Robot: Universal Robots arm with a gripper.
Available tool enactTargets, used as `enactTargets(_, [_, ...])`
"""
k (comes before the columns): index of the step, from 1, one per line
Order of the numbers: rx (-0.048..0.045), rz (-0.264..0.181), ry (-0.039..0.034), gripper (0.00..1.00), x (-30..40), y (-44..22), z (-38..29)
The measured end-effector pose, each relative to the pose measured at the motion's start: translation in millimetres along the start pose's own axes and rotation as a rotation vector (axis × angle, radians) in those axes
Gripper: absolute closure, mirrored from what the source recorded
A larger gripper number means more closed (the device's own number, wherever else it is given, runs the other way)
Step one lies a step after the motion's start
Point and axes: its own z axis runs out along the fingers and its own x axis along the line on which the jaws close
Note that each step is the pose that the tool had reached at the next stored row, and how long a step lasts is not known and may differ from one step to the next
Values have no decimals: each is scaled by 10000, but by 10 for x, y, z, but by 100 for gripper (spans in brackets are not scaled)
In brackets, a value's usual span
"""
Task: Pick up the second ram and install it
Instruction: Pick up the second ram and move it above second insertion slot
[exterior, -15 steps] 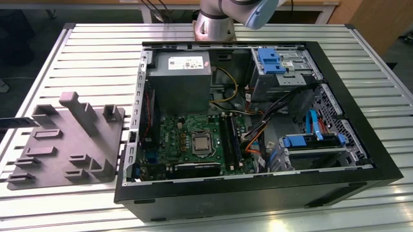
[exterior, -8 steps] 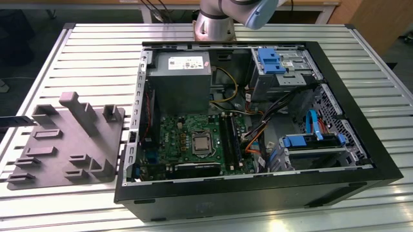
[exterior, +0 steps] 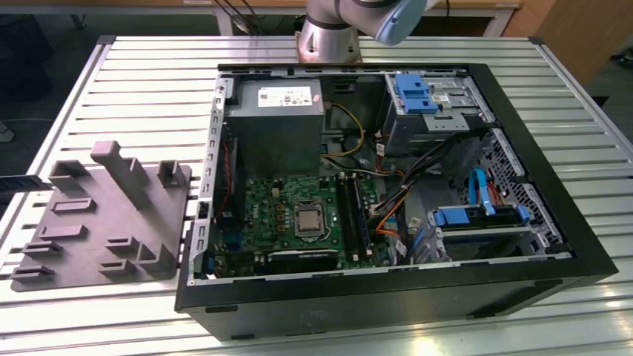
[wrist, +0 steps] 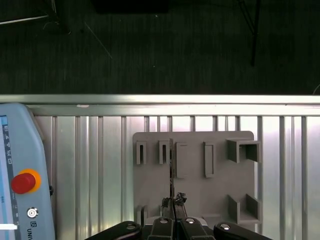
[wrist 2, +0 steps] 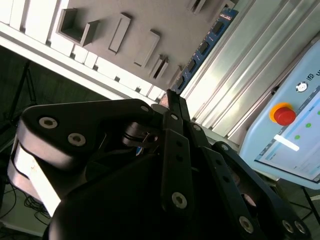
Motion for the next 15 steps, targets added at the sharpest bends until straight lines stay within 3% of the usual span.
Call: enactTargets(15, [68,-1,-1,88,-4,33,-86])
